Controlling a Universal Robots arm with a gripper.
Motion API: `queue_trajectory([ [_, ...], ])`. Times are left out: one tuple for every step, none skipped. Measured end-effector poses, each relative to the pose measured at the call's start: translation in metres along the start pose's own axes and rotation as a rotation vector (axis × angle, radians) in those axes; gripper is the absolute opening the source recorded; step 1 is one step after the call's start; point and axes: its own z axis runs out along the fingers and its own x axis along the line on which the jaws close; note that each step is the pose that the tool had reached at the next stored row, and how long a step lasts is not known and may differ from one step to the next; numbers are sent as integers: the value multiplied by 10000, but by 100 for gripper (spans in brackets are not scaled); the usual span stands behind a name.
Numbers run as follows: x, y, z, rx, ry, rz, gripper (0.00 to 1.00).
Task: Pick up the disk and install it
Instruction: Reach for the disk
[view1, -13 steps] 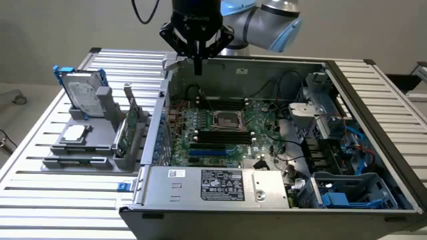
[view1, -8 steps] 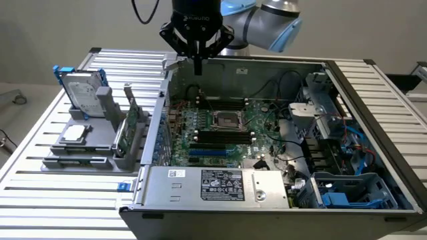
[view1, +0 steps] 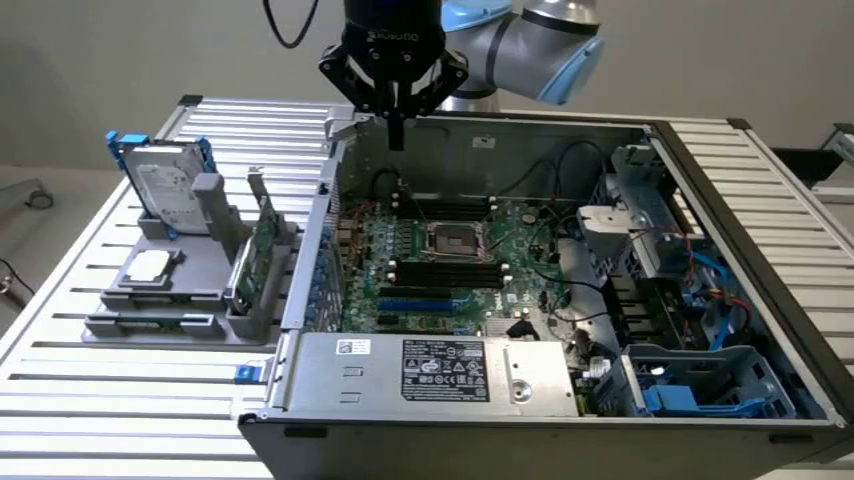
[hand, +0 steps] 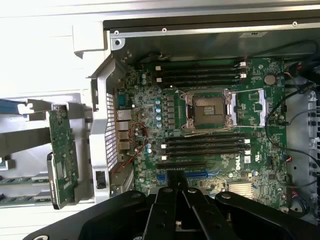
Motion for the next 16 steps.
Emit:
queue_trajectory([
  [29, -2, -1, 7, 71, 3, 11],
  [65, -4, 0, 10, 159, 6, 11],
  [102, -7, 1, 16, 244, 11, 11],
  [141, -10, 1, 23, 331, 15, 11],
  [181, -12, 1, 30, 417, 20, 11],
  [218, -15, 1, 35, 499, 23, 11],
  [257, -17, 2, 40, 587, 26, 11],
  [299, -20, 2, 47, 674, 31, 11],
  [343, -23, 4, 50, 716, 33, 11],
  [389, -27, 10, 51, 720, 35, 11],
  [435, -30, 18, 51, 721, 33, 11],
  [480, -34, 27, 50, 722, 33, 11],
  [525, -38, 39, 50, 721, 34, 11],
  [570, -42, 53, 50, 721, 34, 11],
  [615, -46, 66, 51, 722, 33, 11],
  [660, -49, 79, 51, 721, 33, 11],
])
